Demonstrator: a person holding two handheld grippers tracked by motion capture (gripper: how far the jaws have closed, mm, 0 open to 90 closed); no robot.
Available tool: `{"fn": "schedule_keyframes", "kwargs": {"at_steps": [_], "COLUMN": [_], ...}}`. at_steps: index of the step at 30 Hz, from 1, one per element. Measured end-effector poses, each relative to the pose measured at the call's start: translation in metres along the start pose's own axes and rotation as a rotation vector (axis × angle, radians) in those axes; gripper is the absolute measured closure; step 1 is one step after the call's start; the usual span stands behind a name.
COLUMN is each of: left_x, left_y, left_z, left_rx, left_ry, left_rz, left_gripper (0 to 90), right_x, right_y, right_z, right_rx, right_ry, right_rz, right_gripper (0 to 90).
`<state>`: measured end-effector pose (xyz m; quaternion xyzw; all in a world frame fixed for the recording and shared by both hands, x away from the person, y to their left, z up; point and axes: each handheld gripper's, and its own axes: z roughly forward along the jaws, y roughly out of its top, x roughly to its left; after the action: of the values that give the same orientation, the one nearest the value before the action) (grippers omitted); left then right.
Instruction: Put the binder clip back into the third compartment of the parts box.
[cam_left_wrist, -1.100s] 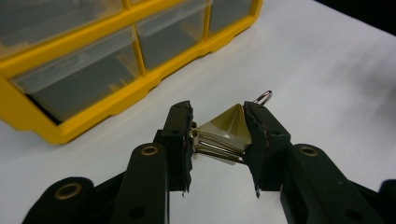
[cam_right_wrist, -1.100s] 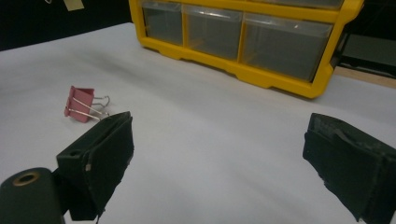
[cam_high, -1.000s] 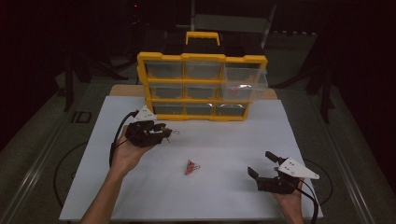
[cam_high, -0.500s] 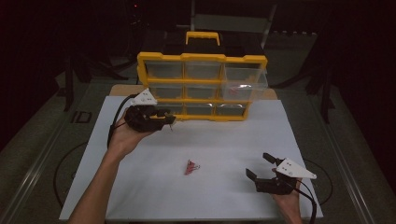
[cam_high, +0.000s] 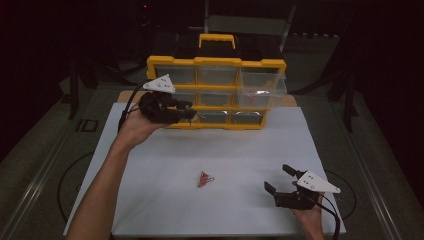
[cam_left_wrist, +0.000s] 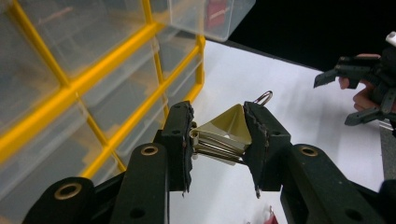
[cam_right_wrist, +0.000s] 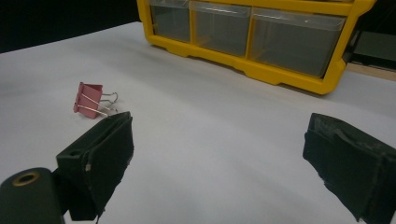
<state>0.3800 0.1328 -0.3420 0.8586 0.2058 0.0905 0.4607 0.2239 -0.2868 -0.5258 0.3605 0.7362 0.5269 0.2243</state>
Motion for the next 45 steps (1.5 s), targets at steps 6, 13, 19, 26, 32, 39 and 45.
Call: {"fn": "schedule_keyframes", "kwargs": {"at_steps": [6,13,19,26,32,39,45], "left_x": [0.005,0.011,0.013,0.012,0.008,0.006,0.002], "left_y": [0.023,0.062,0.084,0.105,0.123,0.140,0.150], "left_z": [0.001,0.009,0.021,0.038,0.052,0.065,0.078], "left_rx": [0.009,0.028,0.024,0.037,0.046,0.036,0.018], "left_ry": [-0.007,-0.011,-0.022,-0.016,-0.012,-0.002,0.001], "left_rz": [0.023,0.042,0.050,0.064,0.073,0.065,0.044], "left_gripper": [64.6,64.6,64.6,64.6,64.6,64.6,64.6], "right_x": [0.000,0.001,0.001,0.000,0.000,-0.001,0.001], "right_y": [0.000,0.001,0.001,0.001,0.001,0.000,0.001], "right_z": [0.000,0.001,0.001,0.000,0.000,-0.002,-0.001], "right_rx": [0.002,0.000,-0.006,-0.010,-0.010,-0.012,-0.012], "right_ry": [0.000,0.007,0.009,0.005,0.004,0.004,0.008], "right_rz": [0.000,-0.004,0.002,0.001,-0.001,0.002,-0.001], "right_gripper": [8.3,8.3,8.3,8.3,8.3,8.3,8.3]}}
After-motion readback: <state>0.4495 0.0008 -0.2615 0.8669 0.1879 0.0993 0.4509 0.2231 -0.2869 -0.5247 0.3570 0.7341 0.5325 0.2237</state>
